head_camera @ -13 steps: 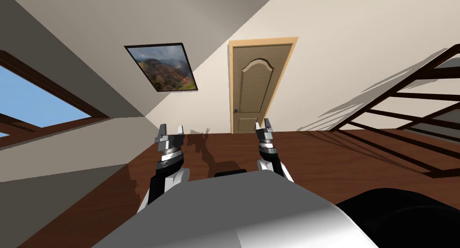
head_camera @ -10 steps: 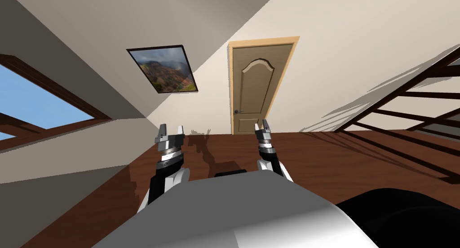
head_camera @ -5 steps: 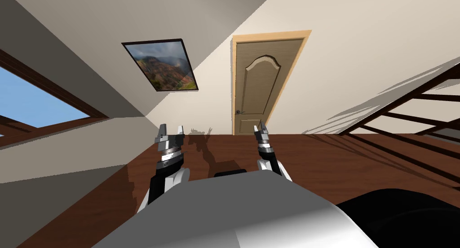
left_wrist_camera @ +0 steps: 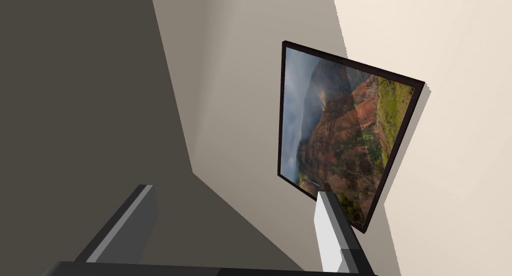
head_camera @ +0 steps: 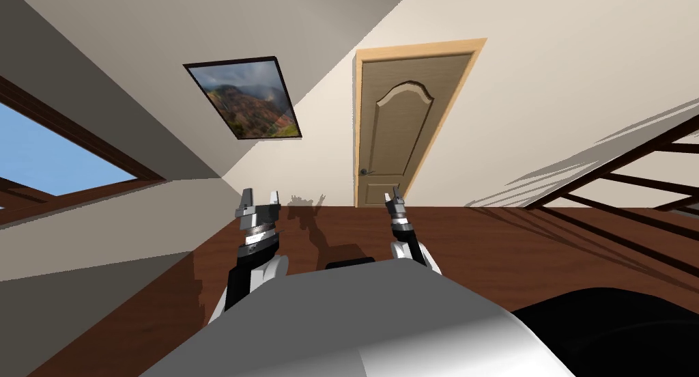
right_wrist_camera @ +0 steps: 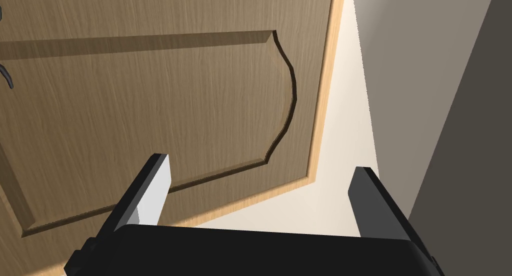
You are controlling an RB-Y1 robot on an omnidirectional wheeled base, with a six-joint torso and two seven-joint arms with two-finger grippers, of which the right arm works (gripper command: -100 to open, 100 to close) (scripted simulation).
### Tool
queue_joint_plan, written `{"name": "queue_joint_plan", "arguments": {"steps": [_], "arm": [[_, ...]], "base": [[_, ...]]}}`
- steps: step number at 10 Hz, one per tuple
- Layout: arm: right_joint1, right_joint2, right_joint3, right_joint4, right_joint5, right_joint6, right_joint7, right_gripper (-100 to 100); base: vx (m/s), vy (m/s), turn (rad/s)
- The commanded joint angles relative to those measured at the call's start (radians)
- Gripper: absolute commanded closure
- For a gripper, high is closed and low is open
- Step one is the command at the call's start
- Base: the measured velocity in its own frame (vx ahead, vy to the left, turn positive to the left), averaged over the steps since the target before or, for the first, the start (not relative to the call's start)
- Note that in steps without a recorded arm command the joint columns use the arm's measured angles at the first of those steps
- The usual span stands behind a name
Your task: Pull the door open
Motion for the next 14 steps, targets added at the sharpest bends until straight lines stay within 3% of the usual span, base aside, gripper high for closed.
{"name": "queue_joint_plan", "arguments": {"steps": [1, 14], "arm": [[-0.017, -0.009, -0.008, 0.037, -0.006, -0.002, 0.003, -100], [-0.14, -0.078, -0.065, 0.34, -0.06, -0.018, 0.03, -100]], "base": [[0.102, 0.002, 0.033], [0.097, 0.001, 0.034]]}}
